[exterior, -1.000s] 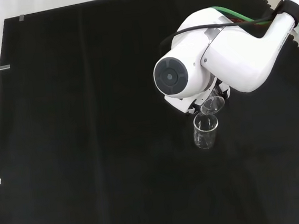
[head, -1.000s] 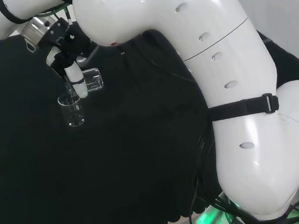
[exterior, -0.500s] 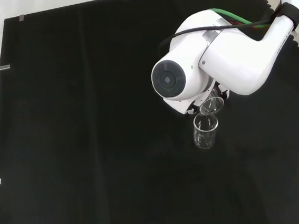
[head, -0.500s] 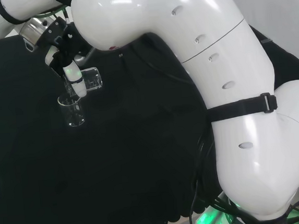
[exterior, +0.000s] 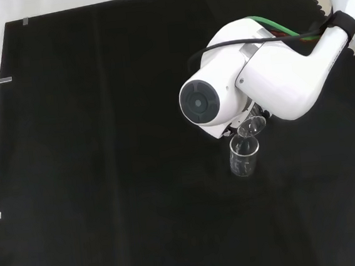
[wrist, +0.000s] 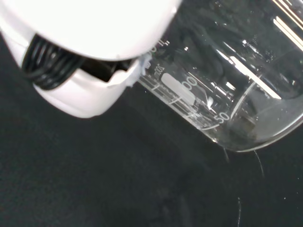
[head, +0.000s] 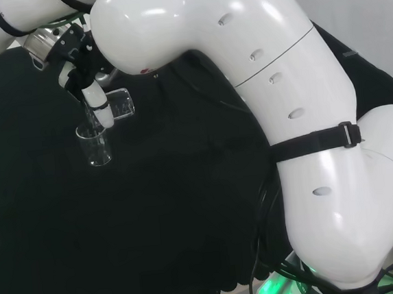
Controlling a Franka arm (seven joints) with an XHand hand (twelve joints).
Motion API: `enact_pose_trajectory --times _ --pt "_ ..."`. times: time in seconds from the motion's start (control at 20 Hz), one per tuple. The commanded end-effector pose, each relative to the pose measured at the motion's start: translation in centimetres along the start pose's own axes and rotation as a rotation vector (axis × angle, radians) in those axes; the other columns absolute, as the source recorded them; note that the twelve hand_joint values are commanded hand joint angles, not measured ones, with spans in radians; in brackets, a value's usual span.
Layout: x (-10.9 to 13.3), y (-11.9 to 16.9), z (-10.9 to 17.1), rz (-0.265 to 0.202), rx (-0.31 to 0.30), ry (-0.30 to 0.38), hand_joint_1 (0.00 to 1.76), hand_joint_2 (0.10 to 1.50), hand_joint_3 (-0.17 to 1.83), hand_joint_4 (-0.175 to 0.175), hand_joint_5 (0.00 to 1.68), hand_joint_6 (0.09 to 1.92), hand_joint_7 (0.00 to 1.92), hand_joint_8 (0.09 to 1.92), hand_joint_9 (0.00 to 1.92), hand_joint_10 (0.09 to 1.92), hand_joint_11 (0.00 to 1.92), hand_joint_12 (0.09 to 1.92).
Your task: Pour the water from the handheld beaker into the one on the table.
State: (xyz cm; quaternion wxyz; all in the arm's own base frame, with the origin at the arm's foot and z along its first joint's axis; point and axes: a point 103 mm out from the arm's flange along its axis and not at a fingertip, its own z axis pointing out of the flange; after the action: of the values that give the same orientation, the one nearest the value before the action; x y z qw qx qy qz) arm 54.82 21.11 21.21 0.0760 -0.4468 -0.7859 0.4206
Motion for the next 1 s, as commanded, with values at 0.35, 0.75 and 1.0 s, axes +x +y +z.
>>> enact_pose_trajectory --times 0.35,0.75,1.0 --pt "0.24 -0.03 0.0 0.014 0.018 -0.021 1.45 0.46 0.94 -0.175 1.24 0.67 1.46 0.53 1.34 0.85 1.02 0.85" --pt "0.36 -0.09 -0.1 0.015 0.028 -0.027 1.45 0.46 0.94 -0.175 1.24 0.67 1.46 0.53 1.34 0.85 1.02 0.85" --pt "0.51 -0.07 -0.25 0.013 0.031 -0.036 1.45 0.46 0.94 -0.175 1.24 0.67 1.46 0.53 1.34 0.85 1.02 0.85"
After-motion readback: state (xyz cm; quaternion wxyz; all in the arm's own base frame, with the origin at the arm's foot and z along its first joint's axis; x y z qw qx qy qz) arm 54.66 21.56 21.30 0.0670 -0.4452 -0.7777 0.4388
